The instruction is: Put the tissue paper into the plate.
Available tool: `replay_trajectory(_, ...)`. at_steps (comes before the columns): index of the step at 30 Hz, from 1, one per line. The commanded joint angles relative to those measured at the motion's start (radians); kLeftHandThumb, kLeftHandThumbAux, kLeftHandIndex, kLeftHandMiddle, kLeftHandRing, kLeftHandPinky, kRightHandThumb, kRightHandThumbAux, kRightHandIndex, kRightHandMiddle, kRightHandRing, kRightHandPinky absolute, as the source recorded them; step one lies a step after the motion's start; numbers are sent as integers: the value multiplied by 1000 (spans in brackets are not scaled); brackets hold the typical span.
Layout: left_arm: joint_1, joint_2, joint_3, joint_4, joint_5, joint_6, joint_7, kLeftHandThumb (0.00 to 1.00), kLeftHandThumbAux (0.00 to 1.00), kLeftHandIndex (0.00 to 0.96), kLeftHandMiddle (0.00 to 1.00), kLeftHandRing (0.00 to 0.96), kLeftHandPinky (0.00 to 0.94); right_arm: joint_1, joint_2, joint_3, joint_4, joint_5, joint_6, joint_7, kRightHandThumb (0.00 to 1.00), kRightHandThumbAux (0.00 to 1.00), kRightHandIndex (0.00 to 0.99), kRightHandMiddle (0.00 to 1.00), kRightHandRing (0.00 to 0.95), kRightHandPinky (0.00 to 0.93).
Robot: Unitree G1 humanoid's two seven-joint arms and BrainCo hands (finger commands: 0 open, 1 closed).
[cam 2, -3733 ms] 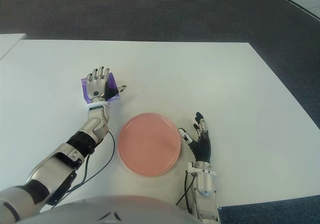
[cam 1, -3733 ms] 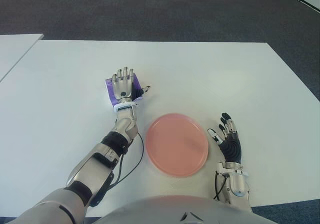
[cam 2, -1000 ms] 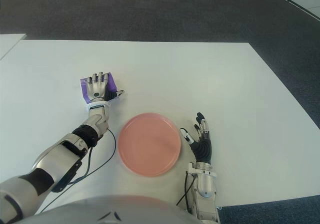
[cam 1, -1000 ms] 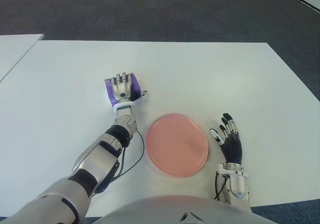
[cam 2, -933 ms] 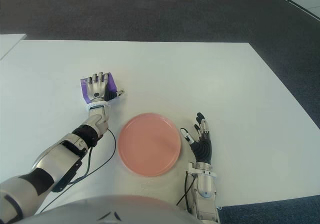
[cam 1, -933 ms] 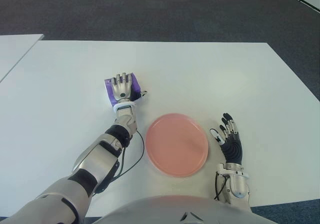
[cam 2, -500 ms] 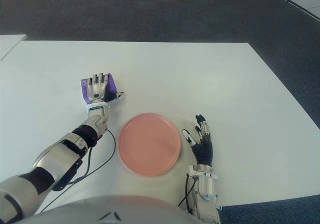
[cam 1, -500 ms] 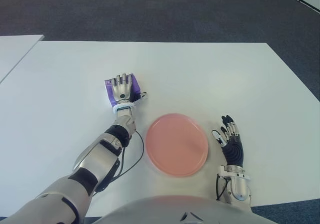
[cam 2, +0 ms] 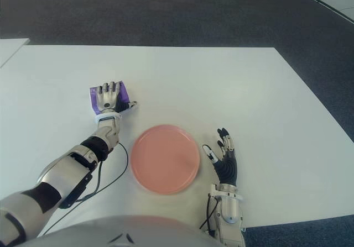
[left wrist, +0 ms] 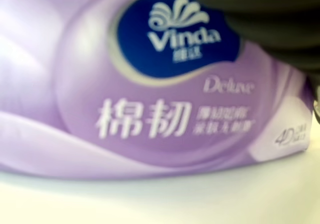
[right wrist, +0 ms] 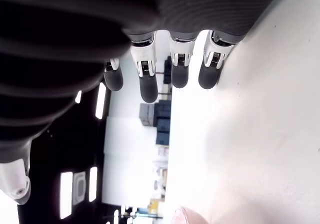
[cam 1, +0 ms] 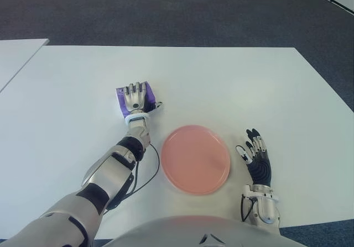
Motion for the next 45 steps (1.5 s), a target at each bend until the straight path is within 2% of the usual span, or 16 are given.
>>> replay_trajectory(1,59,-20,-3,59,-59,-18,-142,115,315,69,145,147,179,13,7,-4,22,4,31,-2,101,537,82,150,59,0)
replay_trajectory(12,59,-19,-2,63,-67,-36,-204,100,314,78,168,170,185,9,12,-8,18,11,34,0,130,549,86,154,64,0)
replay_trajectory(28,61,-25,-3,71,-74,-49,-226,103,317,87,184,184,196,12,16,-12,7,10,36,0,121,548,80,142,57,0)
replay_trajectory(32,60,-27,-7,75,-71,-48,-232,131,320,177,387,391,432,13,12,-13,5,5,38,0,119,550,73,137,54,0)
replay_trajectory(33,60,-28,-8,76,-70,-48,-231,180,353,242,488,490,546,13,11,-13,6,3,36,0,119,553,71,136,54,0)
replay_trajectory(34,62,-28,-8,75,-69,-49,-222,199,364,265,524,525,587,14,10,-13,5,5,38,1,120,554,70,136,54,0)
replay_trajectory(35,64,-28,-7,75,-69,-49,-215,283,422,339,588,589,657,14,10,-13,4,6,39,2,124,558,70,137,55,0)
replay_trajectory(36,70,-29,-4,73,-70,-50,-192,339,459,387,630,630,702,14,10,-14,2,7,40,3,126,560,70,138,55,0)
replay_trajectory(39,96,-32,10,54,-73,-62,-108,596,616,421,699,715,776,14,11,-17,3,8,31,-1,142,571,71,143,61,0)
replay_trajectory(40,105,-32,17,46,-75,-75,-66,623,631,425,708,725,786,14,11,-18,5,7,24,-2,144,572,72,145,62,0)
replay_trajectory(42,114,-34,26,39,-80,-95,-11,757,649,426,584,744,801,13,10,-19,9,6,14,-2,150,573,75,151,70,1)
replay_trajectory(45,123,-38,38,37,-89,-122,49,825,654,447,517,761,805,13,8,-21,12,9,5,1,149,566,77,153,73,0)
